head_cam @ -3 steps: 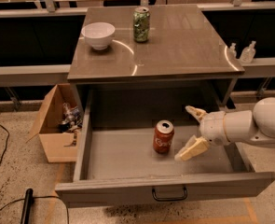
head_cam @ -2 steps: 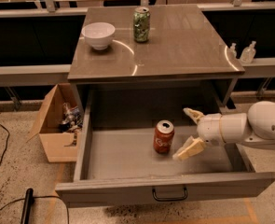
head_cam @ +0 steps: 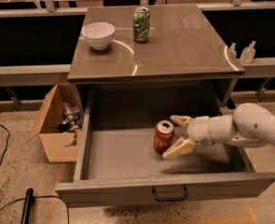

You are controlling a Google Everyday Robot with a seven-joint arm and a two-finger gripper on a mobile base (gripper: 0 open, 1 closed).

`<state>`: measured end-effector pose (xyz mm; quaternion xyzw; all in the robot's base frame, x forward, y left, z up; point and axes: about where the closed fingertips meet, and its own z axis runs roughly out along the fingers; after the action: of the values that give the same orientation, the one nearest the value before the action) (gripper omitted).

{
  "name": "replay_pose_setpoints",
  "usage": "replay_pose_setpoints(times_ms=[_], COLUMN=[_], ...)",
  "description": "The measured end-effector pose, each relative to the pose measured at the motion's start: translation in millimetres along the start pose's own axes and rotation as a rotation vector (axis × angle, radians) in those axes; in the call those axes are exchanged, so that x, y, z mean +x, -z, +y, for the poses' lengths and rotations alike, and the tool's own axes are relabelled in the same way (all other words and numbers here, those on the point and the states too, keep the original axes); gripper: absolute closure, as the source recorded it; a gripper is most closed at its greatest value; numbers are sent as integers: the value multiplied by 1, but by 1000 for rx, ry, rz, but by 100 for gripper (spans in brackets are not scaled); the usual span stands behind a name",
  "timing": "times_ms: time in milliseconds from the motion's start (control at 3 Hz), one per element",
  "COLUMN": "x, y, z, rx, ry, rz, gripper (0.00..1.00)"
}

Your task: Pick coke can from top drawer and place on counter

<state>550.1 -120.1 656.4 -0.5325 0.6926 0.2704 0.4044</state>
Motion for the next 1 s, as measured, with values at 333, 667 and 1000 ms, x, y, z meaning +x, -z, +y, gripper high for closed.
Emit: replay_pose_setpoints(times_ms=[333, 667, 1000], x=[-1, -3, -19], y=[-12, -14, 13], z=[4, 8, 2], rx=[-38, -44, 16], ry=[2, -9, -52], rz=[-16, -22, -18], gripper=[41, 64, 88])
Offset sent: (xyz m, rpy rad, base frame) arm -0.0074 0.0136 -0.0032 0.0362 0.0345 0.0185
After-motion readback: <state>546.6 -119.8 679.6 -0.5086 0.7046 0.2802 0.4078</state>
